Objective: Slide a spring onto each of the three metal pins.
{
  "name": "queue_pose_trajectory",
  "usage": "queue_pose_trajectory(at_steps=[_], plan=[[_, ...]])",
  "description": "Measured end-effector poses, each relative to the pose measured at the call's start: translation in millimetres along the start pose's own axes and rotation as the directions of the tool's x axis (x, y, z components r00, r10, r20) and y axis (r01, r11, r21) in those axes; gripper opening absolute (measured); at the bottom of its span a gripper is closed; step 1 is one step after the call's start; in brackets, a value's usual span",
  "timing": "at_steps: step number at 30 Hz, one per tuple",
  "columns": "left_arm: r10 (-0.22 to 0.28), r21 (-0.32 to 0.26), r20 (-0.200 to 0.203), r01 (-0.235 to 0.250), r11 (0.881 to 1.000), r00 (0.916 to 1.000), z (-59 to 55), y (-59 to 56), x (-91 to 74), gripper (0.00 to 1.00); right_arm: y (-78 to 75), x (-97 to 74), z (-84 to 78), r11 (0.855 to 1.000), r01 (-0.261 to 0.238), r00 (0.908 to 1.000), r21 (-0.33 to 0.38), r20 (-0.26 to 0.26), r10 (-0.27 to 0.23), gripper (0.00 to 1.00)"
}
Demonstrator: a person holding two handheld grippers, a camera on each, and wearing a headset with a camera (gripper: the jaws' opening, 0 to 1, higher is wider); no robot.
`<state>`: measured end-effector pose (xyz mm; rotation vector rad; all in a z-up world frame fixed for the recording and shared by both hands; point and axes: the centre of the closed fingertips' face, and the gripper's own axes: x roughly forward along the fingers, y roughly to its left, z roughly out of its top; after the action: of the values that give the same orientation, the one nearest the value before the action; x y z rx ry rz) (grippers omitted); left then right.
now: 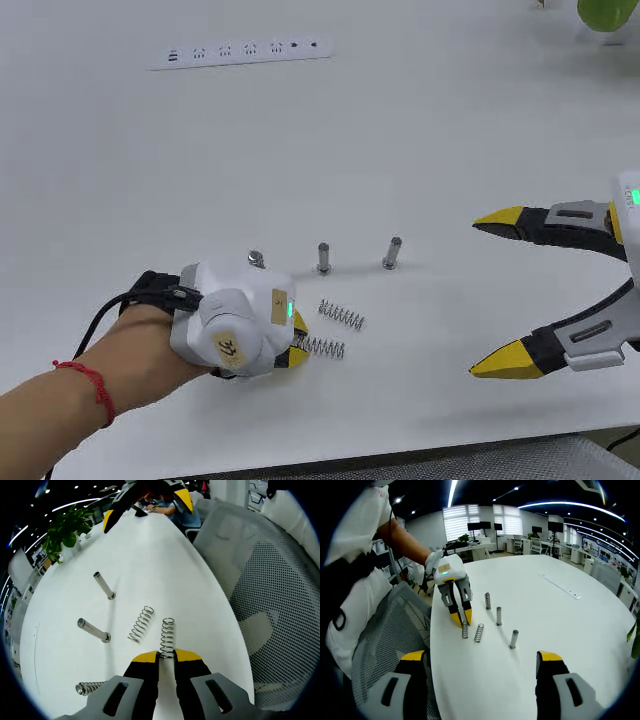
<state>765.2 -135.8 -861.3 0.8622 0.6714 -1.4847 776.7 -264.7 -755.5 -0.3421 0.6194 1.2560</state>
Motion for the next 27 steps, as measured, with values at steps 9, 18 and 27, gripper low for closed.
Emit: queue_pose_trajectory(at_steps=[9, 18, 27], plan=[[0.015, -0.009, -0.005, -0.015, 1.000, 0.9999, 0.2, -0.6, 0.0, 0.11, 1.8, 1.3, -1.2, 1.000, -0.002, 1.0000, -0.002, -0.005, 0.002, 0.90], [0.006, -0.025, 0.008, -0.006, 1.000, 1.0000, -0.1, -6.1, -1.2, 0.11, 2.6, 4.0, 0.1, 1.000, -0.004, 1.0000, 0.000, -0.006, 0.004, 0.90], [0.011, -0.069, 0.065, -0.006, 0.998, 0.9978, 9.5, -11.2, -9.2, 0.11, 5.9, 5.4, 2.2, 1.000, -0.011, 0.9999, -0.001, -0.007, 0.011, 0.89]])
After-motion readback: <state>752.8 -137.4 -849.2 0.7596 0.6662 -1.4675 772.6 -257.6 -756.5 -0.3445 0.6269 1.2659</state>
